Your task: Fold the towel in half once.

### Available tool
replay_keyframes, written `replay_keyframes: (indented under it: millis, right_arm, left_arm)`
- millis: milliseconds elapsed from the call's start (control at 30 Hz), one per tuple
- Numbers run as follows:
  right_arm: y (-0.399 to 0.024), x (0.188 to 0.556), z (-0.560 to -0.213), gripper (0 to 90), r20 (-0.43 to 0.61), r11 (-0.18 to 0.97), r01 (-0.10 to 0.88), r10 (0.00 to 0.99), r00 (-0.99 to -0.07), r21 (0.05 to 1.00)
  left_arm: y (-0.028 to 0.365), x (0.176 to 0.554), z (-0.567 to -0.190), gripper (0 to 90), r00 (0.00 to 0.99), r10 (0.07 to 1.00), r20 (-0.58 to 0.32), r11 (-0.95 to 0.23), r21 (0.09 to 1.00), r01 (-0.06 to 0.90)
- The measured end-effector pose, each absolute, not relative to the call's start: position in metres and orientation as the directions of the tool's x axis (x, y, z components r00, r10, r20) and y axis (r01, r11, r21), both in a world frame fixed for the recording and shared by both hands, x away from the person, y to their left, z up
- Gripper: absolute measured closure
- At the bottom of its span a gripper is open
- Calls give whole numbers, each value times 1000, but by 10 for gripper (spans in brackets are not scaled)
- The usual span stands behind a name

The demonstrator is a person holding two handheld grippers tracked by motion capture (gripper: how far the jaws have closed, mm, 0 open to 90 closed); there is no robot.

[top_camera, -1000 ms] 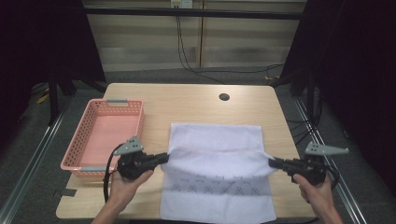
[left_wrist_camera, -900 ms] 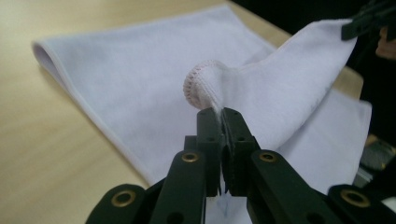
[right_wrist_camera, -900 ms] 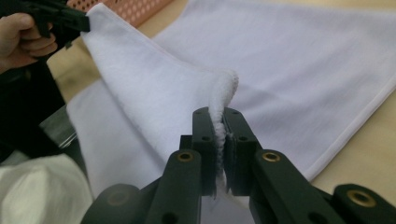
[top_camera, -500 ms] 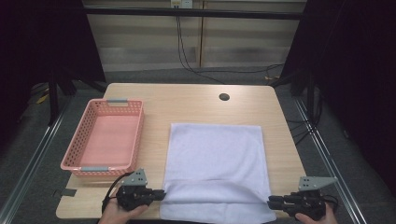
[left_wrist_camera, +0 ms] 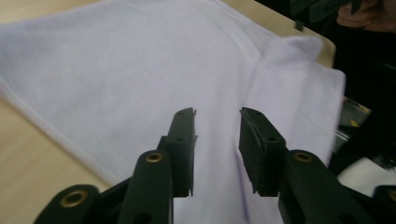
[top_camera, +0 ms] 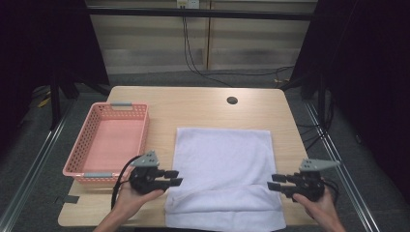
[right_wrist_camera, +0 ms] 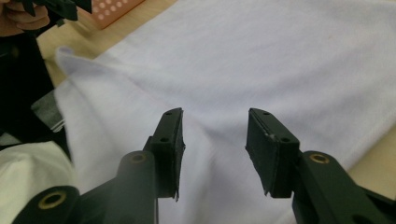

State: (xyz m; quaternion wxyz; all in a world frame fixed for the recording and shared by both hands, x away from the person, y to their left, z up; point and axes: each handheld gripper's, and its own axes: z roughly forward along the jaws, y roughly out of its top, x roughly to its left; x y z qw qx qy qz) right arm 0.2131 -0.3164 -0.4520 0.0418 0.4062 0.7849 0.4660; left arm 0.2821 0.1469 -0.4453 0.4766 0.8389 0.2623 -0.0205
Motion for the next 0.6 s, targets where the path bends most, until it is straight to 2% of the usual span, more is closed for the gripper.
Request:
replay_keyframes:
  millis: [100,167,300,400,433,467,500,567,600]
  right_arm:
    - [-303,239,-457,568,301,300,610,662,-687,733]
    - [-295,246,-466,560,332,342,633,628,-704,695]
    - [-291,241,-481,576,355,368,660,620,-699,656]
    - [-292,237,-485,754,357,375,676,634,-686,634]
    - [-291,234,-484,811,363,372,672,624,-692,641]
    - [-290,231,-483,826,364,373,664,614,-700,648]
    - [-289,225,-481,839,356,374,650,607,-711,662]
    - [-289,214,-475,845,357,382,637,587,-727,669]
    - [-289,209,-474,846,353,385,625,576,-738,679]
  left_arm:
    - [134,298,-459,667,832,439,-340,-433,731,527]
    - [132,292,-466,638,854,395,-339,-483,714,507]
    - [139,269,-469,525,875,315,-367,-492,725,481]
    - [139,262,-475,452,875,290,-388,-515,707,485]
    - [138,260,-477,456,875,296,-384,-524,700,485]
    - [135,257,-481,486,880,322,-349,-564,676,475]
    - [134,254,-484,554,884,314,-345,-592,657,467]
    - [136,250,-485,807,899,314,-306,-628,643,439]
    - [140,247,-483,877,902,296,-314,-625,651,432]
